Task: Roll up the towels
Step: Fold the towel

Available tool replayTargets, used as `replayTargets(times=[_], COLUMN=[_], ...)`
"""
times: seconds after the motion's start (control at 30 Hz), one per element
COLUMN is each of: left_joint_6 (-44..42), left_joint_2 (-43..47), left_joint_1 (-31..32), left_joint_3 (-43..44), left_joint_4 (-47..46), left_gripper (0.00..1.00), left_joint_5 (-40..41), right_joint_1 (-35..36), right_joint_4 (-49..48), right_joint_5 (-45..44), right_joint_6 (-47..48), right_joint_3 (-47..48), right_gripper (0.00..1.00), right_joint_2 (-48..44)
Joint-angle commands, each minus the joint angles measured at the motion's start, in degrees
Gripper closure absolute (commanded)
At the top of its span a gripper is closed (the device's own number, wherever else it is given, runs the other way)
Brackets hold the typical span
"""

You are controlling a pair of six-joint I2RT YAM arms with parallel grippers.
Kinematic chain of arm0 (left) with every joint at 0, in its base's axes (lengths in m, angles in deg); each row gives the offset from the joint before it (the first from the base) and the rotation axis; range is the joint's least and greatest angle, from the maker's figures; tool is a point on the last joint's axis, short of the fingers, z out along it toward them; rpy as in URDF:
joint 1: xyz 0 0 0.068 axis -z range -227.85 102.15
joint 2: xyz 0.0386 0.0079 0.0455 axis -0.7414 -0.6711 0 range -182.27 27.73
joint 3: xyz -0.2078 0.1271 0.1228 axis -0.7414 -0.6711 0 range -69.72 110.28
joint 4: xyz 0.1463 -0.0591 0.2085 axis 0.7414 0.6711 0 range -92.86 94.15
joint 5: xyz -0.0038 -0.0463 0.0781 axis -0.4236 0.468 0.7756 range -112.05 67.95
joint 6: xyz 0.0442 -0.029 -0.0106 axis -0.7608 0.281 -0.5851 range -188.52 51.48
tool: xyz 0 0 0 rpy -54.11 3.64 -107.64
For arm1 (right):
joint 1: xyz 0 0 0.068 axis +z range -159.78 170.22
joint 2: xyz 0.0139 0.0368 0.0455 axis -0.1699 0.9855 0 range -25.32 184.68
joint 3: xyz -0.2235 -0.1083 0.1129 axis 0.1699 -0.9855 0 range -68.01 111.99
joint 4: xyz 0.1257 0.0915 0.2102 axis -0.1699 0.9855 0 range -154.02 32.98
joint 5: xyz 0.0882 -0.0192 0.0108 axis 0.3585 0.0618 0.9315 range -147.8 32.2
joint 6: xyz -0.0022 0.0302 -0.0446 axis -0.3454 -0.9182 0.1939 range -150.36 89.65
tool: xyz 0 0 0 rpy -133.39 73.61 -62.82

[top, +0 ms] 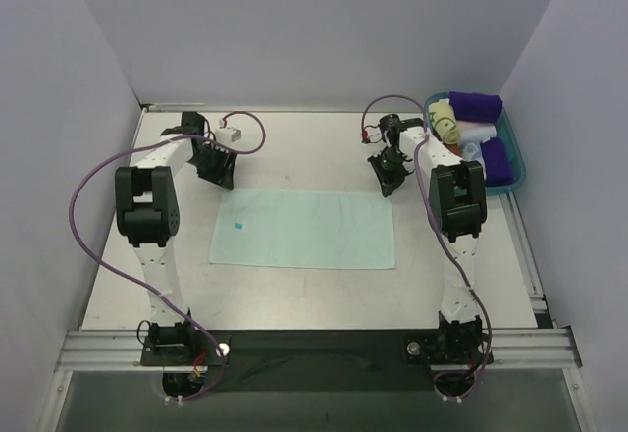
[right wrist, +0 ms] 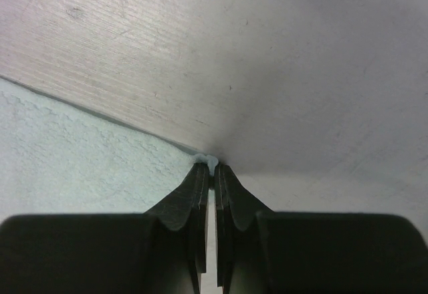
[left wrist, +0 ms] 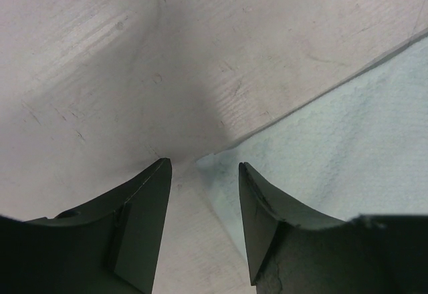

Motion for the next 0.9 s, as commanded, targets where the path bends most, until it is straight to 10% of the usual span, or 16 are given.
replayTargets(times=[0.0,0.67,0.87], left_joint_6=[-0.24,-0.07,1.60], left_joint_2=[-1.19,-1.89,-1.28], left_joint_1=[-0.21,-0.38,-2.93], left_joint_3=[3.04,4.88,7.78], left_joint_4=[-0.67,2.32,2.32], left_gripper=[0.45,1.00,1.00], left_joint_5=[0.42,-7.13,-8.89], right_joint_1=[0.57,-0.14,-1.80], right_joint_4=[2.41,2.33,2.24], right_joint_5=[-0.18,-0.18,0.44], right_joint_6=[0.43,0.35,0.17], right_joint_3=[-0.31,1.44,5.04], right_gripper=[1.00,1.00,1.00], right_joint_2=[-0.02,-1.25,-1.95])
